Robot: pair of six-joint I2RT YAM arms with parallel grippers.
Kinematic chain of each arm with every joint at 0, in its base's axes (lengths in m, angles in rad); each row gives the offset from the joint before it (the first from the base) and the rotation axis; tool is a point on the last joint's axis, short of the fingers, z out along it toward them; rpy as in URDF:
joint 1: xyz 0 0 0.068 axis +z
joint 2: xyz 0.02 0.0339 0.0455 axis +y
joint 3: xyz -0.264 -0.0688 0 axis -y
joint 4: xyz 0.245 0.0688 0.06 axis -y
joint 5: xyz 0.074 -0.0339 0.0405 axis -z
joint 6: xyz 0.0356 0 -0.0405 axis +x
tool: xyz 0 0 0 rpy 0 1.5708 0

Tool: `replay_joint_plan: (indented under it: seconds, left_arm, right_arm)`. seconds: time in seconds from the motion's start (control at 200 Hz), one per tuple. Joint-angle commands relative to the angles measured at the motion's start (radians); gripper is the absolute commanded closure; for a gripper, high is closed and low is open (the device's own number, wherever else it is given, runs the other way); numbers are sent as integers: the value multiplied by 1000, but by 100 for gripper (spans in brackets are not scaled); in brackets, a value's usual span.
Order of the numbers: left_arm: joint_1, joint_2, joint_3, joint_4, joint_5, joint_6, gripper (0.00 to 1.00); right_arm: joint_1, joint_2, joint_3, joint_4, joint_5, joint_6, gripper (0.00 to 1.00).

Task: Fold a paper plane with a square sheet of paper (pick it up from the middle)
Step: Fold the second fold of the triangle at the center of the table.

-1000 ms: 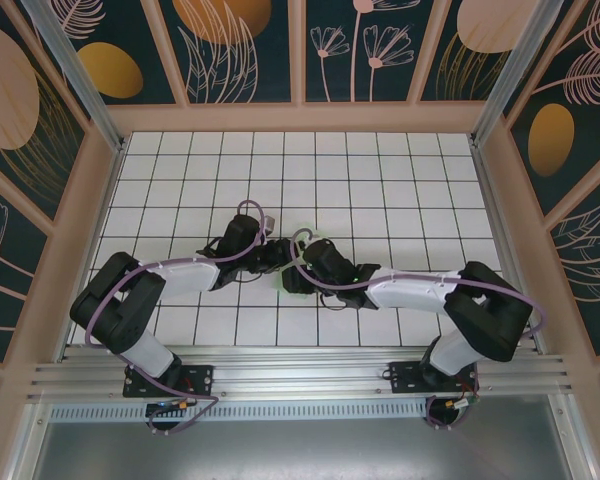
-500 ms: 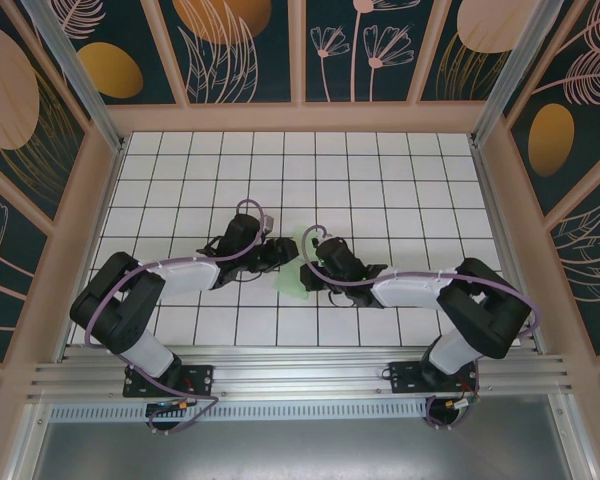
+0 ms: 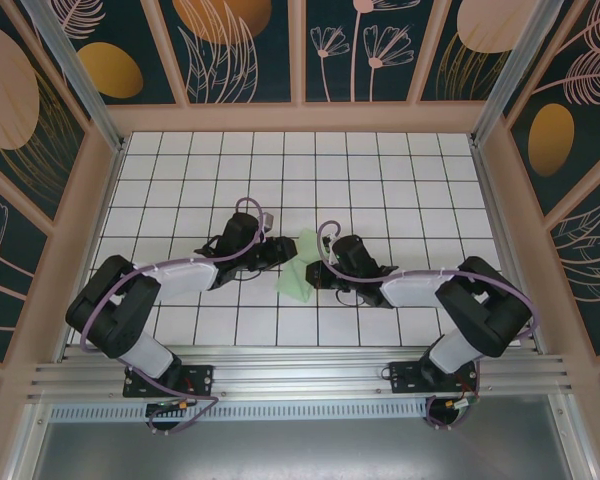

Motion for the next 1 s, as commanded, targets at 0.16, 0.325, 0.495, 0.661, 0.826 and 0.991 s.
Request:
replay_joint_plan:
  seconds: [0.16, 0.325, 0.495, 0.661, 0.826, 0.991]
  left_arm:
    - [-2, 103, 52, 99, 45, -8, 62]
    - [-2, 150, 66, 144, 54, -21, 62]
    - [-2, 192, 70, 161, 67, -28, 62]
    - [-3, 205, 59, 179, 75, -32, 62]
    - [-3, 212, 46, 193, 84, -31, 62]
    - [-4, 226, 21, 224, 91, -41, 63]
  right_arm:
    - [-17, 46, 36, 9, -40, -22, 87]
    - [-25, 51, 38, 3, -42, -25, 86]
    - [-33, 54, 38, -5, -36, -29, 86]
    - [-38, 68, 43, -6, -42, -32, 85]
    - [-38, 83, 48, -5, -48, -32, 85]
    - [-38, 84, 47, -12, -40, -31, 85]
